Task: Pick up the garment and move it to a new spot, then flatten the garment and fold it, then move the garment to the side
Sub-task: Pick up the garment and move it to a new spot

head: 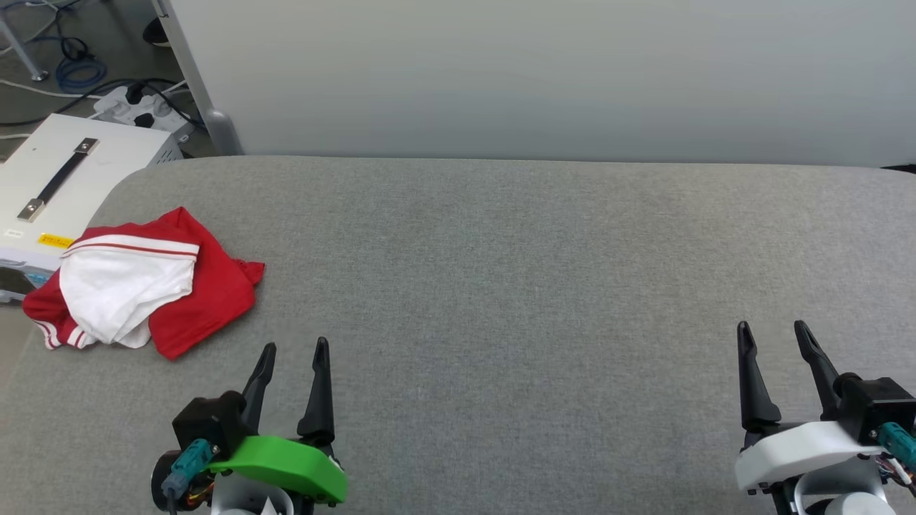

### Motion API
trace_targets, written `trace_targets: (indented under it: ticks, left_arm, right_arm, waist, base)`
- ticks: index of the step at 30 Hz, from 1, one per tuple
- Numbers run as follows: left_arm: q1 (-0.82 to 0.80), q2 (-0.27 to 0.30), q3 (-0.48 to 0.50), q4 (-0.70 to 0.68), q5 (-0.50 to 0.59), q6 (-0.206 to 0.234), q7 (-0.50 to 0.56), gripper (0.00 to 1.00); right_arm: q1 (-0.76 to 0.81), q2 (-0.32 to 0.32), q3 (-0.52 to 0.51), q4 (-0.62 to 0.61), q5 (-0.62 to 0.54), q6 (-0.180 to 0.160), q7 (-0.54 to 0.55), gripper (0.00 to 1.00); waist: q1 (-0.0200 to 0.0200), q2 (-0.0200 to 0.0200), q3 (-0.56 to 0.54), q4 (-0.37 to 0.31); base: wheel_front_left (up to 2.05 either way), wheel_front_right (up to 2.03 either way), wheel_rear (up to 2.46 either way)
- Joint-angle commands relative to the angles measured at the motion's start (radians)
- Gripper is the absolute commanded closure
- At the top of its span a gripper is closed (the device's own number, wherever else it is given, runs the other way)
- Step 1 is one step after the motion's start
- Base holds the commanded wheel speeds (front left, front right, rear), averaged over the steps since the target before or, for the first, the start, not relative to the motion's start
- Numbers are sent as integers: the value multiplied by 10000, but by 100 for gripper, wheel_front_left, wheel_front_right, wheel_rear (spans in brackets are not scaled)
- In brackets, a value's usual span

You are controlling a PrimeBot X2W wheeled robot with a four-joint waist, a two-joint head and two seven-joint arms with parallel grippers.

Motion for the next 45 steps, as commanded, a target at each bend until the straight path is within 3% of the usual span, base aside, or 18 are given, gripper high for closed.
trace_targets:
  ticks: [1, 11, 26, 35, 45]
  left_arm:
    - [116, -45, 10, 44, -119, -64, -102, 0]
    - [83, -49, -11, 211, -344, -105, -309, 0]
    - [89, -57, 6, 354, -653, -230, -644, 0]
    - [90, -57, -85, 339, -533, -237, -644, 0]
    - [81, -57, -71, 292, -536, -201, -644, 0]
  right_arm:
    - [178, -15, 42, 34, -14, -7, -102, 0]
    - [211, -16, 336, 104, 175, -8, -306, 0]
    - [224, -18, 1168, 216, 438, -9, -636, 0]
    - [136, -18, 1315, 278, 481, -9, -636, 0]
    - [88, -18, 1420, 308, 451, -9, -636, 0]
  waist:
    - [-1, 0, 14, 139]
    - [-1, 0, 93, 1243]
    - [-1, 0, 192, 3758]
    - [-1, 0, 305, 4346]
    - [-1, 0, 414, 4386]
  base:
    - [0, 0, 0]
    - [0, 0, 0]
    - [0, 0, 0]
    - [0, 0, 0]
    - [0, 0, 0]
